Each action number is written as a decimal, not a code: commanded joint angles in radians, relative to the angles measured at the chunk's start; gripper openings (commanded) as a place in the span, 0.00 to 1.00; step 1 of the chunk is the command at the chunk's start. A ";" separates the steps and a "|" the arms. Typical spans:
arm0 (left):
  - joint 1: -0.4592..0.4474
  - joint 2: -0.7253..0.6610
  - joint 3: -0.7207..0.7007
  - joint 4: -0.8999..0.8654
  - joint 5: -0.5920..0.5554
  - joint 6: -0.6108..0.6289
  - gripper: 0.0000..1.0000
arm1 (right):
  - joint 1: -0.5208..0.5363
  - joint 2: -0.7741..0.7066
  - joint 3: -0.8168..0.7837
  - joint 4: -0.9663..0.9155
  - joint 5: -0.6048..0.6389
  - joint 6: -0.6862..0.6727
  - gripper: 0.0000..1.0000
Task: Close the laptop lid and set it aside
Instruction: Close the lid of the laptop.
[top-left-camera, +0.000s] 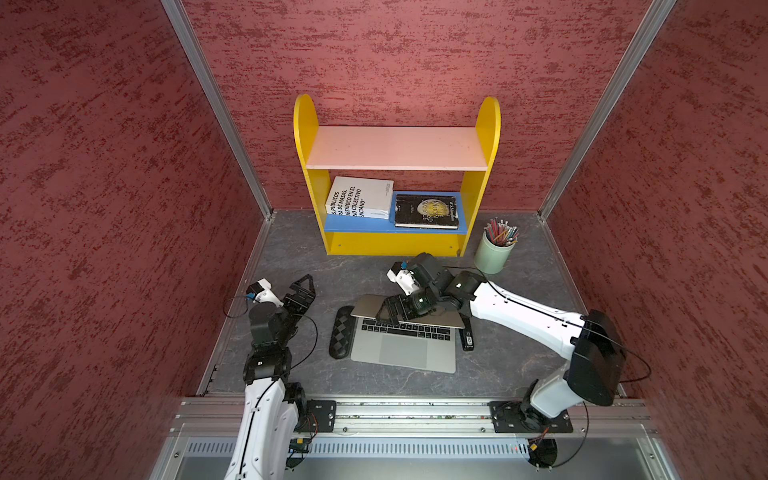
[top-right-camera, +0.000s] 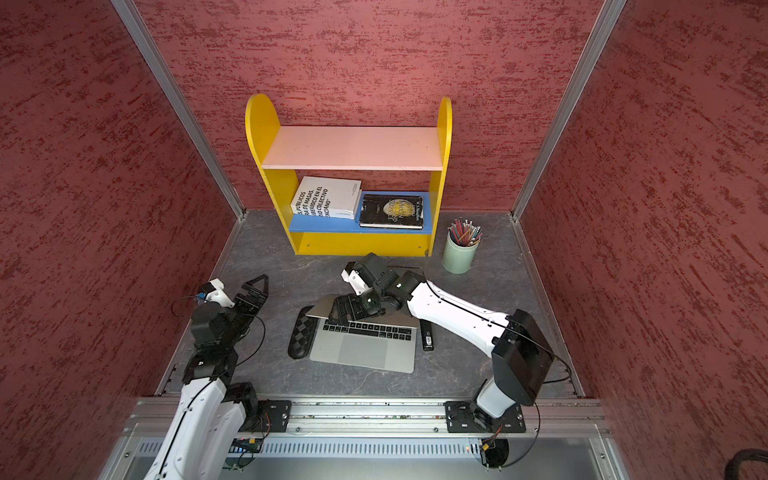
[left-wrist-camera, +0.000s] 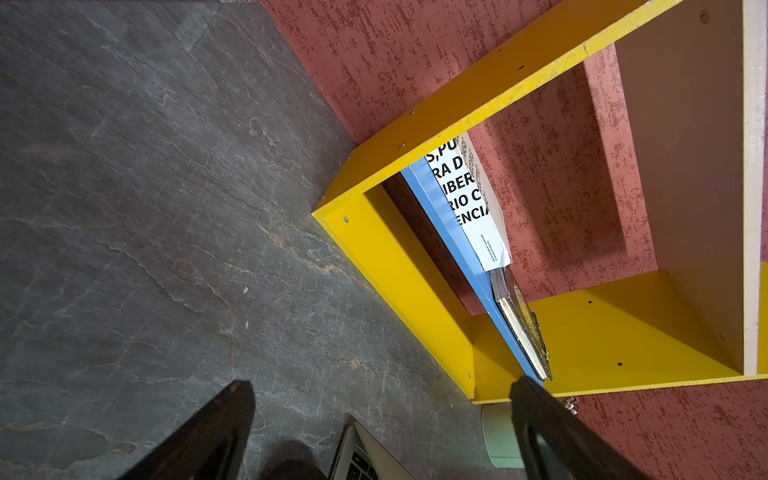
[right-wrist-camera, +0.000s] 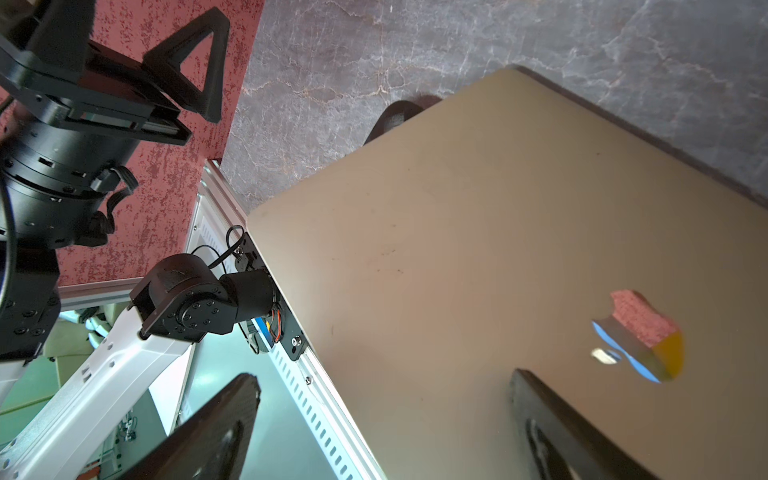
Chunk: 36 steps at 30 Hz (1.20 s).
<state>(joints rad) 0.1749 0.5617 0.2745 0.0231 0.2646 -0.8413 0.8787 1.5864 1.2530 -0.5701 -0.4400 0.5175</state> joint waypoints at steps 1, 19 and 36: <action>0.010 -0.009 -0.013 0.023 0.010 0.000 1.00 | 0.024 0.019 -0.036 -0.029 -0.023 0.022 0.98; 0.015 -0.005 -0.011 0.026 0.016 -0.004 1.00 | 0.029 0.024 -0.118 0.010 -0.026 0.040 0.98; 0.017 -0.003 -0.015 0.030 0.021 -0.007 1.00 | 0.029 0.079 -0.138 0.038 -0.032 0.041 0.99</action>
<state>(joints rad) 0.1825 0.5625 0.2745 0.0235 0.2733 -0.8425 0.8871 1.6344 1.1450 -0.5068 -0.4522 0.5461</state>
